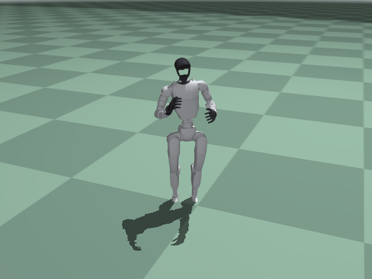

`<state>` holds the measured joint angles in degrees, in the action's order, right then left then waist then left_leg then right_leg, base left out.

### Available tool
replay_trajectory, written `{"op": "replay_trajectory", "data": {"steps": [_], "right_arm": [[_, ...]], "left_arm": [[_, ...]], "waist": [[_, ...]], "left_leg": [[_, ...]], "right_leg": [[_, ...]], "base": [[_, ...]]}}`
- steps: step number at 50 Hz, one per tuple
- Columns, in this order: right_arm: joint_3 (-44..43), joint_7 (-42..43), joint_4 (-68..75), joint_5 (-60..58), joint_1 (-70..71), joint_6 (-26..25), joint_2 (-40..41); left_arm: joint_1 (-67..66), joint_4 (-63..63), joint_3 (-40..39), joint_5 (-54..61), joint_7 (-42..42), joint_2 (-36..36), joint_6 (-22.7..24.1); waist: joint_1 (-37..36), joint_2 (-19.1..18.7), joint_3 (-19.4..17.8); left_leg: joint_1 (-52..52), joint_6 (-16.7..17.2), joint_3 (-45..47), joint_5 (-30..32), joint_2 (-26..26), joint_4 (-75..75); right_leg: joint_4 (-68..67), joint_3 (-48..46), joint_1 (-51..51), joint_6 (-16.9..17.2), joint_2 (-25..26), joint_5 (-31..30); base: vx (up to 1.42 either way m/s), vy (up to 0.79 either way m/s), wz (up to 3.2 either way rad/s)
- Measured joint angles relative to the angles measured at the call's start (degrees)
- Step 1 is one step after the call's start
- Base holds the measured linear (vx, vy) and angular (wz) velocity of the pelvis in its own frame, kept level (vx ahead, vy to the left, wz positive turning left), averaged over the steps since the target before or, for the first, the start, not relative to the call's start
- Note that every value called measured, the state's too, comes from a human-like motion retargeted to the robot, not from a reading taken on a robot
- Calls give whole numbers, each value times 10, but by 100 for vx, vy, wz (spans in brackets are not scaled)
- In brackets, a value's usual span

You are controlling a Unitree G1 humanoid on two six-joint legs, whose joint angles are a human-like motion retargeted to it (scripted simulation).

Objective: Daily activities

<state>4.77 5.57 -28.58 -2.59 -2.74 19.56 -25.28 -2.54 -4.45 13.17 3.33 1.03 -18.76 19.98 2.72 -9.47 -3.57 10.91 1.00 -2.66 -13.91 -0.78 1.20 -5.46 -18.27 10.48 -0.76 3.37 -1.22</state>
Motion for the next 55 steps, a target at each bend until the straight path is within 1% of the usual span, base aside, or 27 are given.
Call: {"op": "replay_trajectory", "data": {"steps": [8, 15, 23, 39, 51, 53, 55], "right_arm": [[-11, 51, 3, -42, 2, 4, -13], [-10, 81, 55, -62, -26, 1, -18], [-9, 89, 93, -59, -42, -1, -14], [-10, 86, 109, -60, -43, -10, -10], [-9, 126, 106, -85, -54, 2, -8], [-8, 131, 97, -89, -52, 5, -3], [-9, 136, 103, -91, -56, 3, -5]], "left_arm": [[4, 6, 8, -34, -39, 1, 8], [11, 8, 16, -51, -60, 4, 15], [17, 13, 20, -54, -70, 9, 16], [26, 23, 17, -57, -64, 11, 8], [25, 22, 11, -77, -92, 7, 17], [20, 25, 9, -78, -98, 4, 17], [24, 22, 9, -78, -102, 8, 20]], "waist": [[-7, 0, 3], [-9, -1, 2], [-11, 1, 4], [-15, 7, 6], [-22, 14, 4], [-25, 7, 1], [-22, 18, 4]], "left_leg": [[-11, 0, -3, -1, 2, -5], [-22, 1, -8, -7, 4, -17], [-33, 1, -14, -17, 7, -39], [-52, 1, -22, -32, 10, -74], [-57, -1, -24, -47, 11, -98], [-59, 8, -28, -42, 18, -98], [-57, -3, -24, -48, 14, -100]], "right_leg": [[2, -1, -7, 4, -1, -2], [-2, -5, -12, 6, -3, 1], [-12, -5, -17, 7, -6, 7], [-22, -4, -22, 6, -8, 11], [-15, -5, -11, 8, -7, 14], [-6, -9, -10, 2, -12, 22], [-9, -6, -8, 8, -9, 14]], "base": [[0, 0, 0], [0, 0, 0], [0, 0, 0], [0, 0, 0], [0, 0, 0], [0, 0, 0], [0, 0, 0]]}}
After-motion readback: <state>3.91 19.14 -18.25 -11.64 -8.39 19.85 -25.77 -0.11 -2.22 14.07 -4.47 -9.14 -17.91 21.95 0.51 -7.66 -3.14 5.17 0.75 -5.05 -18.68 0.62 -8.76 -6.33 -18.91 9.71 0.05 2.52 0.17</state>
